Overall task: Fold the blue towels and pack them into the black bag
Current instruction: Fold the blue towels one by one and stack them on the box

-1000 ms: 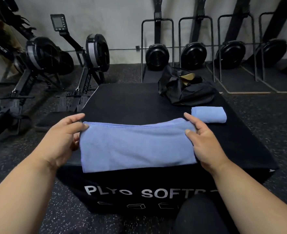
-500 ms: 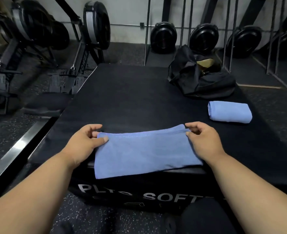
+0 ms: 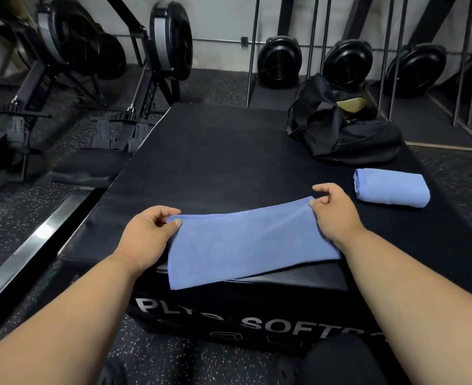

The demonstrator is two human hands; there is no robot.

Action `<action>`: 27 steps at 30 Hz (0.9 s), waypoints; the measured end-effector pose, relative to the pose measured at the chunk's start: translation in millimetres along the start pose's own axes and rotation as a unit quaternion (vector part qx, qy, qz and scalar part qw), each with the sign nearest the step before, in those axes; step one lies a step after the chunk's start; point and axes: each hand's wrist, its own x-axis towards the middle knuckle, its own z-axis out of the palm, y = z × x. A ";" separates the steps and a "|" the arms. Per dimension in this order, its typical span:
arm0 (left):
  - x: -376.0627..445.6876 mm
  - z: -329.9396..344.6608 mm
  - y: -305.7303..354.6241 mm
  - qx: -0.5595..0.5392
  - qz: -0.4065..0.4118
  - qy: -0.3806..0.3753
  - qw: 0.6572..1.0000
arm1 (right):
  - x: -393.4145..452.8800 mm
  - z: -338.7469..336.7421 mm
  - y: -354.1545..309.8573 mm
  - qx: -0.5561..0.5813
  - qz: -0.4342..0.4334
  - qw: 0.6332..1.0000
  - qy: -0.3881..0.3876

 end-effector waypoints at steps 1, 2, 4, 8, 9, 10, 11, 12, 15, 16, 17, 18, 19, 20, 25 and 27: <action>0.0 -0.4 0.0 -0.001 -0.002 0.005 1.000 | 1.9 0.4 0.6 -0.003 0.002 1.000 -0.002; 0.1 -0.6 -0.2 -0.002 -0.004 0.008 1.000 | 2.9 0.6 0.5 -0.004 0.003 1.000 -0.005; 1.2 -0.5 -1.0 -0.009 -0.011 0.013 1.000 | 3.1 0.8 -1.6 0.006 0.009 1.000 -0.003; 1.0 0.4 0.0 -0.023 -0.015 0.028 0.999 | -6.1 -1.5 -3.7 0.058 0.027 0.998 0.018; 1.0 0.8 0.0 -0.025 -0.014 0.032 0.999 | -11.0 -2.7 -3.8 0.068 0.026 0.997 0.026; -0.1 0.5 0.7 -0.029 -0.014 0.033 0.999 | -17.6 -4.5 -3.7 0.073 0.023 0.997 0.031; -1.5 -0.1 1.1 -0.038 -0.016 0.028 0.999 | -26.2 -6.7 -3.8 0.077 0.019 0.996 0.032; -3.4 -1.4 1.0 -0.051 -0.019 0.018 0.998 | -36.2 -10.0 -3.7 0.079 0.014 0.996 0.026; -14.8 -6.0 0.4 -0.084 -0.037 -0.013 0.996 | -66.8 -23.8 0.4 0.062 -0.009 0.998 -0.011; -21.2 -7.0 0.3 -0.084 -0.041 -0.019 0.995 | -75.9 -28.9 3.5 0.052 -0.016 0.998 -0.023; -29.0 -7.0 0.8 -0.074 -0.043 -0.021 0.996 | -83.9 -33.5 6.4 0.042 -0.020 0.998 -0.037; -37.5 -6.5 1.7 -0.047 -0.042 -0.021 0.998 | -90.2 -37.2 9.9 0.021 -0.024 0.998 -0.053; -47.4 -4.8 4.3 -0.009 -0.037 -0.021 0.999 | -95.6 -39.3 13.3 -0.008 -0.033 0.997 -0.067; -58.2 -2.2 7.3 0.035 -0.028 -0.023 0.999 | -99.8 -40.4 16.9 -0.043 -0.043 0.995 -0.078; -85.1 10.7 9.2 0.129 0.009 -0.024 0.991 | -109.9 -40.1 17.9 -0.110 -0.049 0.987 -0.104; -83.6 8.0 8.8 0.101 -0.006 -0.019 0.995 | -110.7 -39.9 14.8 -0.117 -0.033 0.987 -0.104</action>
